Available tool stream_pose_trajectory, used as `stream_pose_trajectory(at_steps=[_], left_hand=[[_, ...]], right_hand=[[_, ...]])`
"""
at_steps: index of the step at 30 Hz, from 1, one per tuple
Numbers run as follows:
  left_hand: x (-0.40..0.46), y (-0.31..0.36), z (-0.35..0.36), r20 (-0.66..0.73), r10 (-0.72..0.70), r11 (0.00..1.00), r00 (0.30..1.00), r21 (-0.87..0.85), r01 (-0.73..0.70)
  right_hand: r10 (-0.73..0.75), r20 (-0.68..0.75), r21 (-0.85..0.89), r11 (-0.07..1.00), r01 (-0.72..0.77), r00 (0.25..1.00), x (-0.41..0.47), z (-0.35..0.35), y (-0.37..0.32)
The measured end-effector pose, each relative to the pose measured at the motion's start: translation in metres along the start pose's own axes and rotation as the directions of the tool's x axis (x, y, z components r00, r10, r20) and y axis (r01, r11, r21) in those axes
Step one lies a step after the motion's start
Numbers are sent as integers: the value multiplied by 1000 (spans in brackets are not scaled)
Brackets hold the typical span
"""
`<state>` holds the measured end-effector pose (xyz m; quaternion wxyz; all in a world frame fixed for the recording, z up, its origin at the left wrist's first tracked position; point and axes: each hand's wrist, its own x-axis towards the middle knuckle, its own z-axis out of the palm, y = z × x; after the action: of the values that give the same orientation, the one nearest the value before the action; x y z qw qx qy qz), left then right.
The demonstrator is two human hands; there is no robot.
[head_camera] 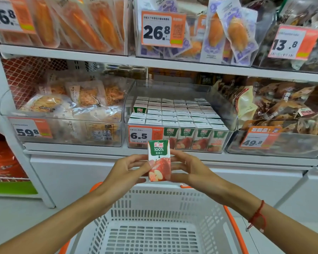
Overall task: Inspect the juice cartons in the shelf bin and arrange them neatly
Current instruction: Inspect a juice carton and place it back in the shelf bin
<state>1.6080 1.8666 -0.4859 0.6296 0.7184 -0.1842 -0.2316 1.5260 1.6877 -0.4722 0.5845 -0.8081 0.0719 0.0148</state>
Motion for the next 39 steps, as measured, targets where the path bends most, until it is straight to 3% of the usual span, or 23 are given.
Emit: stream_pose_trajectory(at_steps=[3, 11, 16, 20, 24, 28, 32, 36, 39], left_hand=[[-2, 0, -1, 30, -26, 999, 999, -35, 27], [0, 0, 2, -15, -121, 991, 992, -60, 120], [-1, -2, 0, -2, -184, 983, 983, 2, 184], [-2, 2, -12, 88, -167, 985, 982, 61, 162], [-4, 8, -11, 133, -115, 988, 984, 117, 100], [-2, 7, -9, 142, -51, 992, 989, 118, 34], [0, 6, -10, 164, -29, 1000, 986, 2, 29], [1, 6, -12, 195, -21, 999, 981, -24, 26], [0, 3, -11, 112, 11, 999, 994, -52, -5]], right_hand=[[-42, 9, 13, 999, 42, 999, -2, 2, 4], [-153, -218, -132, 983, 126, 964, -1, 20, 3], [-231, -186, -204, 960, 192, 955, -9, 26, 5], [-126, -177, 21, 991, 132, 976, -6, 16, -3], [-47, -195, 78, 995, 63, 980, -4, 6, -8], [72, -30, 105, 992, -69, 997, -3, 3, -3], [37, 122, 93, 994, -49, 992, -5, 4, -6], [29, 57, 119, 992, -35, 998, -4, 4, -8], [34, -54, 105, 994, -28, 998, -3, 7, -7]])
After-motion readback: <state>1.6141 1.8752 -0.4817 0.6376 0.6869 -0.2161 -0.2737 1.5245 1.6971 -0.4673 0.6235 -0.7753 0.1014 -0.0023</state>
